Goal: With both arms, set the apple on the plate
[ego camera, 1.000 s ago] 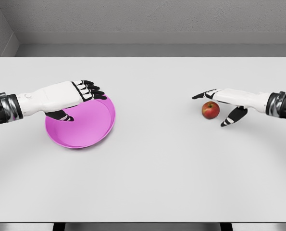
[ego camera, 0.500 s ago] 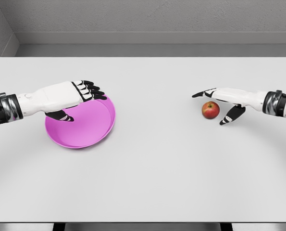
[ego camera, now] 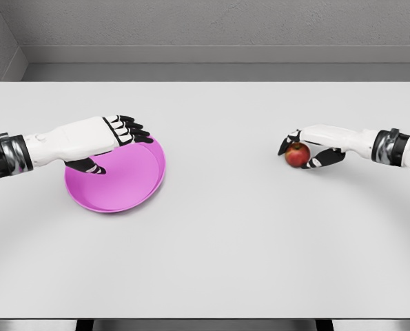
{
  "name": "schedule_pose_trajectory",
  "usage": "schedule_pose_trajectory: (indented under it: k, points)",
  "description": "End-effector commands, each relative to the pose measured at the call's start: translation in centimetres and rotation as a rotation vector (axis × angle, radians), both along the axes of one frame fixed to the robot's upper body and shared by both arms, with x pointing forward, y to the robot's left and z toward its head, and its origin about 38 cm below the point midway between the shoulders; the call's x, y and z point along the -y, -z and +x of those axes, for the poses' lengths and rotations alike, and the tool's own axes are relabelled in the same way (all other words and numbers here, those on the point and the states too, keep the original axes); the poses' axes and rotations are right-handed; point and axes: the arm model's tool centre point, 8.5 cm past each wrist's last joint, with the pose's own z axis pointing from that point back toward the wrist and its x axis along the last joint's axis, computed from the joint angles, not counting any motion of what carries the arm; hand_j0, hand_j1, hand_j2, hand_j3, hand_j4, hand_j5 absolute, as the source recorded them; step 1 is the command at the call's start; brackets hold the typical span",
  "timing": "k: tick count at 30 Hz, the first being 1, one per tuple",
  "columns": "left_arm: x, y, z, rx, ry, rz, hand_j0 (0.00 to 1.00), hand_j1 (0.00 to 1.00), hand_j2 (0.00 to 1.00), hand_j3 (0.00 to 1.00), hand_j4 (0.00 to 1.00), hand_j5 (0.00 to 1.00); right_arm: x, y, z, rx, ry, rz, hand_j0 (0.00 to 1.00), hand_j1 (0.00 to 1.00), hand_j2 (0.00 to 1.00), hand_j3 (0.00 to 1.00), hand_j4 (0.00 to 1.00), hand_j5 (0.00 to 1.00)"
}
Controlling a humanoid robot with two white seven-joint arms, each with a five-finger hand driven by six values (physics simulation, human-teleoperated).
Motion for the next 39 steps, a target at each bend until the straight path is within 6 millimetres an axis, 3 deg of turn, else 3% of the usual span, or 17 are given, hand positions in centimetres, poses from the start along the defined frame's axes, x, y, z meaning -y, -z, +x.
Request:
schedule_pose_trajectory:
  k: [1, 6, 8, 11, 15, 21, 22, 23, 26, 29, 32, 34, 35, 36, 37, 39]
  points:
    - [0.0, -0.1, 0.0, -0.001, -0.002, -0.006, 1.00, 1.00, 1.00, 1.00, 1.00, 1.00, -0.1, -0.1, 0.0, 0.004, -0.006, 0.010, 0.50, 0.50, 0.50, 0.50, 0.50, 0.50]
    - [0.0, -0.1, 0.0, -0.001, -0.002, -0.006, 1.00, 1.00, 1.00, 1.00, 1.00, 1.00, -1.0, -0.5, -0.1, 0.013, -0.035, 0.077, 0.51, 0.51, 0.51, 0.51, 0.51, 0.51]
    - [0.0, -0.1, 0.0, 0.000, -0.003, -0.007, 1.00, 1.00, 1.00, 1.00, 1.00, 1.00, -1.1, -1.9, -0.2, 0.014, -0.033, 0.178, 0.51, 0.51, 0.51, 0.51, 0.51, 0.51]
    - [-0.1, -0.2, 0.1, 0.002, -0.004, -0.005, 1.00, 1.00, 1.00, 1.00, 1.00, 1.00, -5.8, -3.9, -1.8, 0.054, -0.187, 0.225, 0.51, 0.51, 0.51, 0.51, 0.51, 0.51]
    - [-0.1, -0.2, 0.1, 0.002, -0.004, -0.005, 1.00, 1.00, 1.00, 1.00, 1.00, 1.00, -11.3, -3.0, -4.4, 0.025, -0.358, 0.227, 0.51, 0.51, 0.51, 0.51, 0.51, 0.51]
    - [-0.1, -0.2, 0.0, 0.000, -0.003, -0.006, 1.00, 1.00, 1.00, 1.00, 1.00, 1.00, -13.0, -3.1, -4.5, 0.028, -0.396, 0.235, 0.53, 0.53, 0.53, 0.53, 0.53, 0.53]
    - [-0.1, -0.2, 0.0, 0.000, -0.003, -0.005, 1.00, 1.00, 1.00, 1.00, 1.00, 1.00, -12.9, -3.1, -4.4, 0.029, -0.394, 0.233, 0.67, 0.67, 0.67, 0.67, 0.67, 0.67]
    - [-0.1, -0.2, 0.0, 0.000, -0.003, -0.005, 1.00, 1.00, 1.00, 1.00, 1.00, 1.00, -12.9, -3.3, -4.2, 0.036, -0.392, 0.226, 0.98, 0.98, 0.98, 0.98, 0.98, 0.98]
    - [-0.1, -0.2, 0.0, 0.000, -0.003, -0.006, 1.00, 1.00, 1.00, 1.00, 1.00, 1.00, -12.7, -3.6, -4.0, 0.043, -0.389, 0.223, 1.00, 1.00, 1.00, 1.00, 1.00, 1.00]
    - [-0.1, -0.2, 0.0, 0.000, -0.003, -0.005, 1.00, 1.00, 1.00, 1.00, 1.00, 1.00, -11.3, -4.2, -3.4, 0.063, -0.347, 0.230, 1.00, 1.00, 1.00, 1.00, 1.00, 1.00]
    - [1.0, -0.4, -0.3, -0.014, 0.035, 0.032, 1.00, 1.00, 1.00, 1.00, 1.00, 1.00, -4.9, -6.8, -1.9, 0.132, -0.191, 0.225, 1.00, 1.00, 1.00, 1.00, 1.00, 1.00]
    - [3.3, -2.3, -0.6, 0.014, 0.110, 0.067, 1.00, 1.00, 1.00, 1.00, 1.00, 1.00, -1.0, -8.1, -1.1, 0.176, -0.077, 0.253, 1.00, 1.00, 1.00, 1.00, 1.00, 1.00]
    - [4.1, -3.1, -0.2, 0.033, 0.124, 0.063, 1.00, 1.00, 1.00, 1.00, 1.00, 1.00, 1.9, -8.6, -0.8, 0.202, 0.010, 0.281, 1.00, 1.00, 1.00, 1.00, 1.00, 1.00]
    - [6.2, -2.9, -0.1, 0.037, 0.159, 0.032, 1.00, 1.00, 1.00, 1.00, 1.00, 1.00, 5.2, -9.3, -0.4, 0.232, 0.110, 0.313, 1.00, 1.00, 1.00, 1.00, 1.00, 1.00]
    - [8.0, -3.0, 0.0, 0.034, 0.193, 0.029, 1.00, 1.00, 1.00, 1.00, 1.00, 1.00, 6.5, -9.8, -0.3, 0.250, 0.151, 0.330, 1.00, 1.00, 1.00, 1.00, 1.00, 1.00]
    - [11.8, -2.4, 0.2, -0.001, 0.257, 0.050, 1.00, 1.00, 1.00, 1.00, 1.00, 1.00, 6.3, -10.0, -0.2, 0.257, 0.145, 0.334, 1.00, 1.00, 1.00, 1.00, 1.00, 1.00]
